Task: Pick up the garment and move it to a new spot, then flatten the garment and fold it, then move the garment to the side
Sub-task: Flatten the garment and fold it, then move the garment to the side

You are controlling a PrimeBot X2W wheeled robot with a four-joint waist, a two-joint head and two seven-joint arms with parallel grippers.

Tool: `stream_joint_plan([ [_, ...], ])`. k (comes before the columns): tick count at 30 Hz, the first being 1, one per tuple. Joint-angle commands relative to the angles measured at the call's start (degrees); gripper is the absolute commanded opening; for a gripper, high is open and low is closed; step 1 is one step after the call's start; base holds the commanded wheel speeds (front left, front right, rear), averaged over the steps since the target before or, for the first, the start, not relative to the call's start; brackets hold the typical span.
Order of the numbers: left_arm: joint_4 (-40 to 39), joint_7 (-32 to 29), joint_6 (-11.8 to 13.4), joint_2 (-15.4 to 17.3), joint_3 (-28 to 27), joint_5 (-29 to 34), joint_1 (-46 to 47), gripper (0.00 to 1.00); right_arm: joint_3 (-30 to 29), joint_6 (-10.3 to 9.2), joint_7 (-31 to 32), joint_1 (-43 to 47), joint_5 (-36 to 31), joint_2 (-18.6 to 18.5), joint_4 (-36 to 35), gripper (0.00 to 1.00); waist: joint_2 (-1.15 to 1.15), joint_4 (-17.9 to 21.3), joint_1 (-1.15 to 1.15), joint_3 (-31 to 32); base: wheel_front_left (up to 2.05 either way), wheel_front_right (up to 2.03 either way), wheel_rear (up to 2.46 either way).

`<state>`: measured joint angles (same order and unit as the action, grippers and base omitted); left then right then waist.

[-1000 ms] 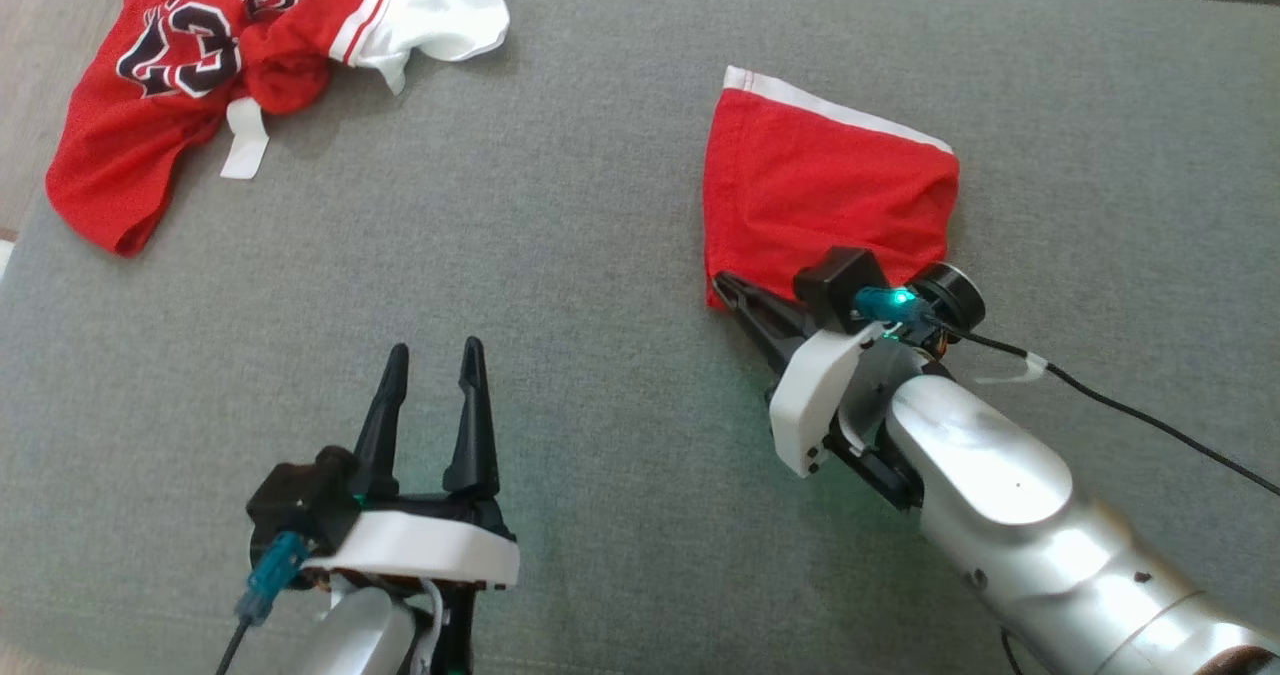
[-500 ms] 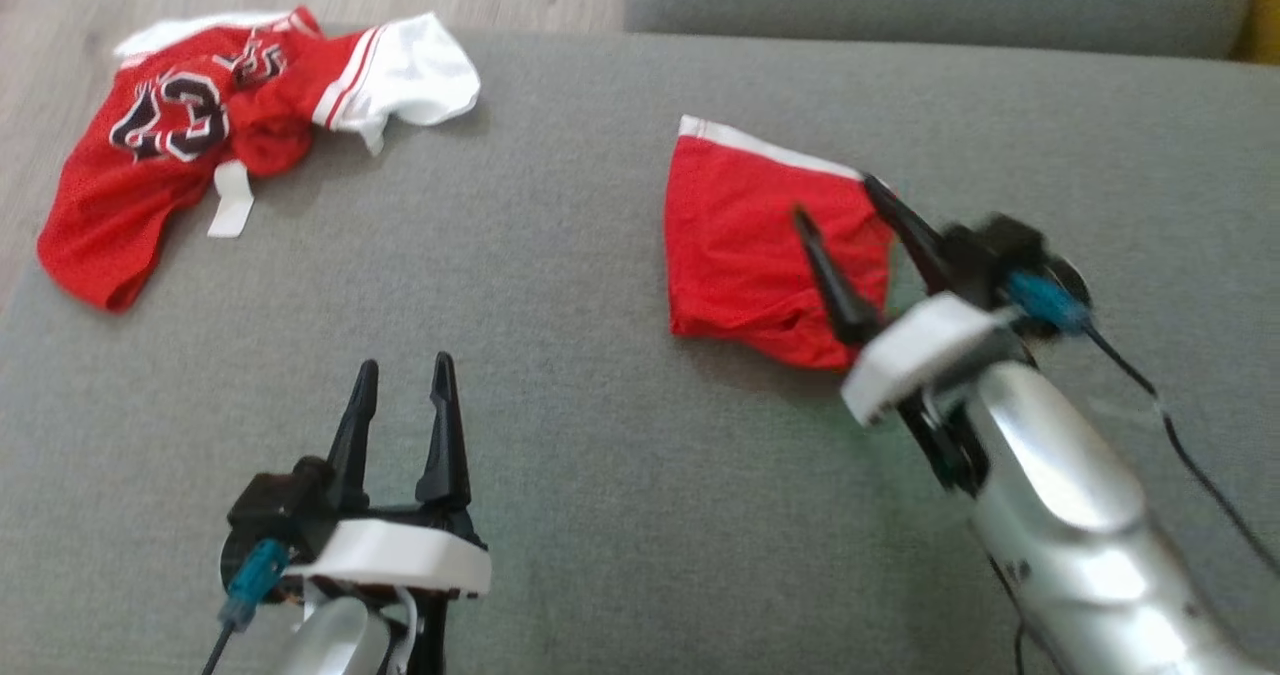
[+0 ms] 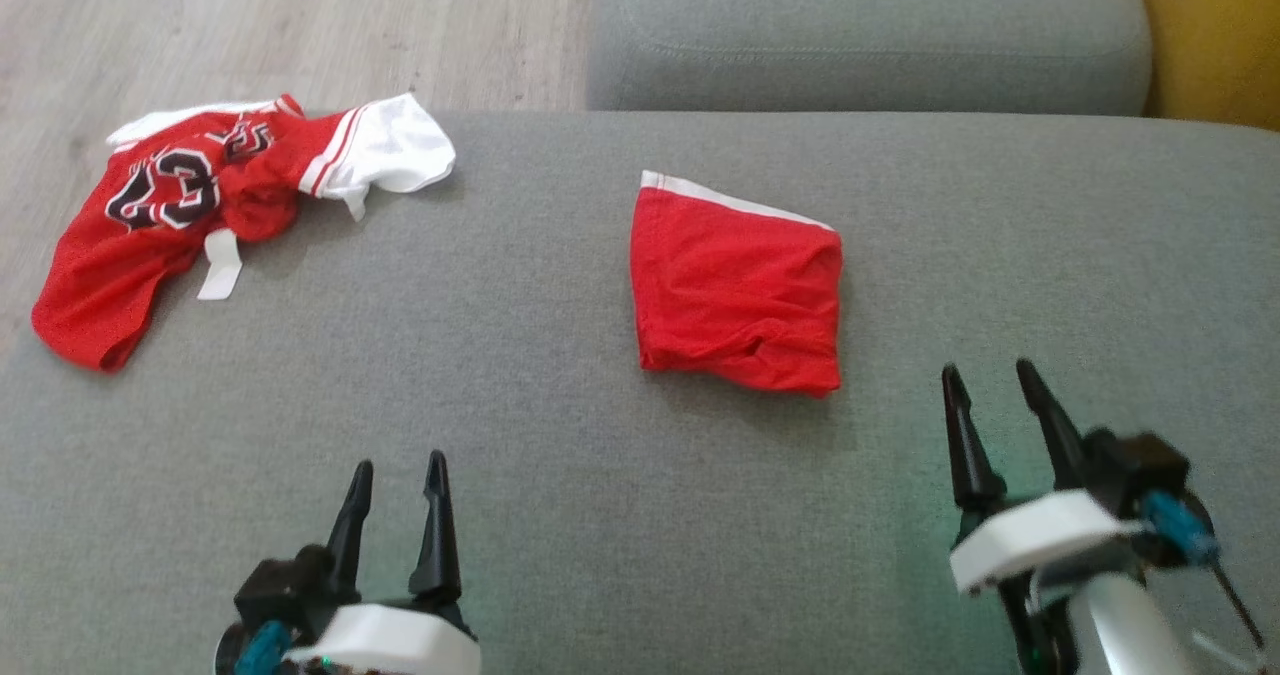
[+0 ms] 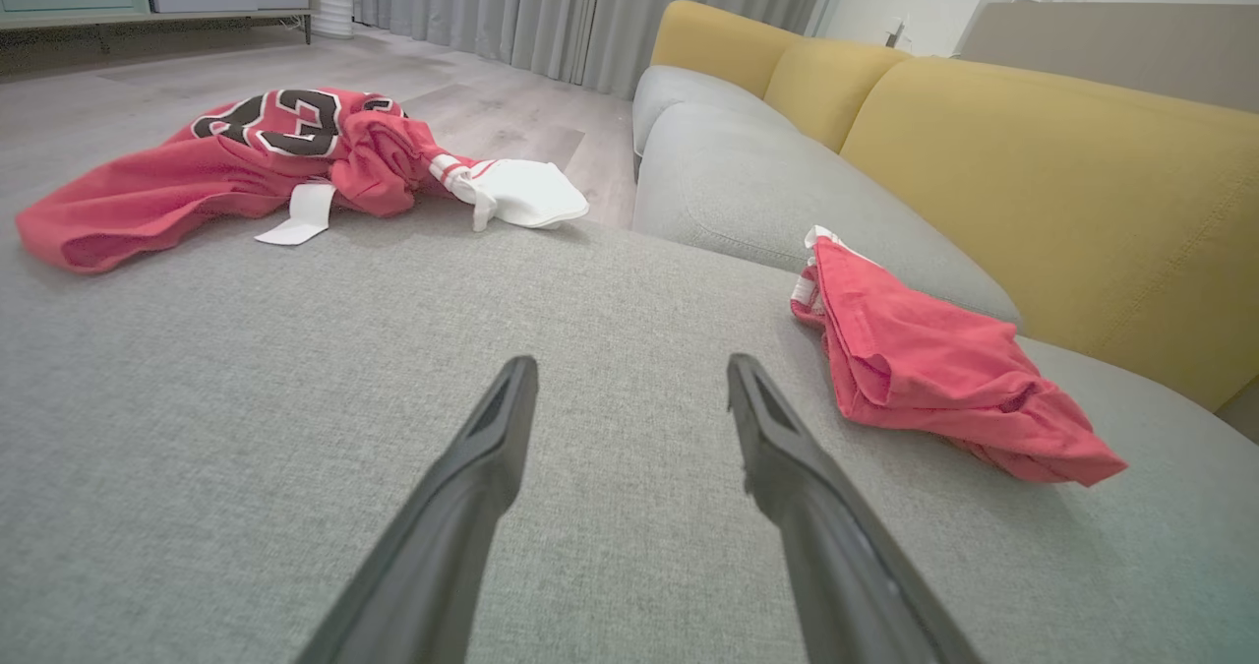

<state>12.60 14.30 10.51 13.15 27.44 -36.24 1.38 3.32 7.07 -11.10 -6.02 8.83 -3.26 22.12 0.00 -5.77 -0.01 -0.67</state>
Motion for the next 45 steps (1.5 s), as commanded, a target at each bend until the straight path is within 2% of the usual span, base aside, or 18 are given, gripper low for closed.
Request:
stream_joint_plan([
  [1,-1.4,0.7,-0.2,1.0,-2.9,0.4,1.1,1.0,1.7,0.42,0.1,0.3,0.9,0.3,-3.8,1.0,0.0,0.3,0.01,0.4,0.0,0.0,0.0],
  [10,-1.1,0.7,-0.5,1.0,-3.7,0.3,-0.4,1.0,1.6,0.42,1.9,6.0,1.6,0.4,-10.3,1.0,0.0,1.0,0.01,0.7,0.0,0.0,0.0],
  [35,-1.7,0.7,-0.2,0.9,-3.5,1.1,1.4,1.0,0.5,0.42,4.3,5.8,0.7,0.4,-13.1,1.0,0.0,0.0,0.01,-1.4,0.0,0.0,0.0],
  [41,-2.5,0.7,-0.2,0.6,-3.6,1.8,2.6,1.0,0.3,0.42,10.2,0.0,-0.6,0.4,-13.8,1.0,0.0,-0.9,0.01,-3.5,0.0,0.0,0.0],
  [45,-3.2,0.7,-0.4,0.0,-3.8,2.4,3.8,1.0,-1.2,0.42,20.7,-9.0,-0.2,0.4,-11.3,1.0,0.0,-2.4,0.01,-5.7,0.0,0.0,0.0],
])
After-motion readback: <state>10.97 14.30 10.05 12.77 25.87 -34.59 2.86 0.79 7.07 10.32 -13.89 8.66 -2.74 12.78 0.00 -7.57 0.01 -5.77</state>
